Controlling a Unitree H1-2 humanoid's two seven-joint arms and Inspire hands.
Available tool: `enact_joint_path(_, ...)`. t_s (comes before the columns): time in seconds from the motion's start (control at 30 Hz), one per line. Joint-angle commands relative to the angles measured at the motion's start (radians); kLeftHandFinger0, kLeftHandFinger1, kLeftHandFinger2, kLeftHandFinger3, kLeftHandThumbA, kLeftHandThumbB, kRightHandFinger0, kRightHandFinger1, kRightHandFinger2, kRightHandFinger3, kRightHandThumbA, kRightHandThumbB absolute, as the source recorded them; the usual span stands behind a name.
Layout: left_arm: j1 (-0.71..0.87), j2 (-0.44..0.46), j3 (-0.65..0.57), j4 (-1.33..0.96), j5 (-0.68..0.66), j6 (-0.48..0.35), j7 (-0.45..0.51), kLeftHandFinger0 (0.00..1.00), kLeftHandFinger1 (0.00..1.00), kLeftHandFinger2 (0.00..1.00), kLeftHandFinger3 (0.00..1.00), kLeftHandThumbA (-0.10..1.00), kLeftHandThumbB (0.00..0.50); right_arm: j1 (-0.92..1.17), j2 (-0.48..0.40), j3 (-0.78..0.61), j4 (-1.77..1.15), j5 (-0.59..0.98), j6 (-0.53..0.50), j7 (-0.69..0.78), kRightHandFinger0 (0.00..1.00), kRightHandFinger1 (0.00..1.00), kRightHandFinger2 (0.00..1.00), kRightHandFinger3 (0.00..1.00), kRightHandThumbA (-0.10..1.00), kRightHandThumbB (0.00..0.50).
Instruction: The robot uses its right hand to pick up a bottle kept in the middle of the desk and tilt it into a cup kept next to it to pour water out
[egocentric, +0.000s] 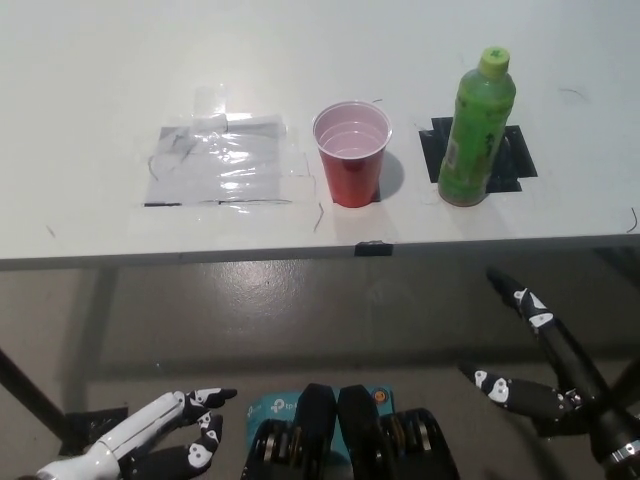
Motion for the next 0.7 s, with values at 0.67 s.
enact_joint_path(0.67, 0.026, 0.023, 0.013, -0.034, -0.004, -0.011, 0.003, 0.98, 1.00, 1.00, 1.00, 0.93, 0.330, 0.020, 0.007, -0.018, -0.033, 0.009, -0.008, 0.044, 0.96, 1.00, 1.00, 1.00, 0.73, 0.173)
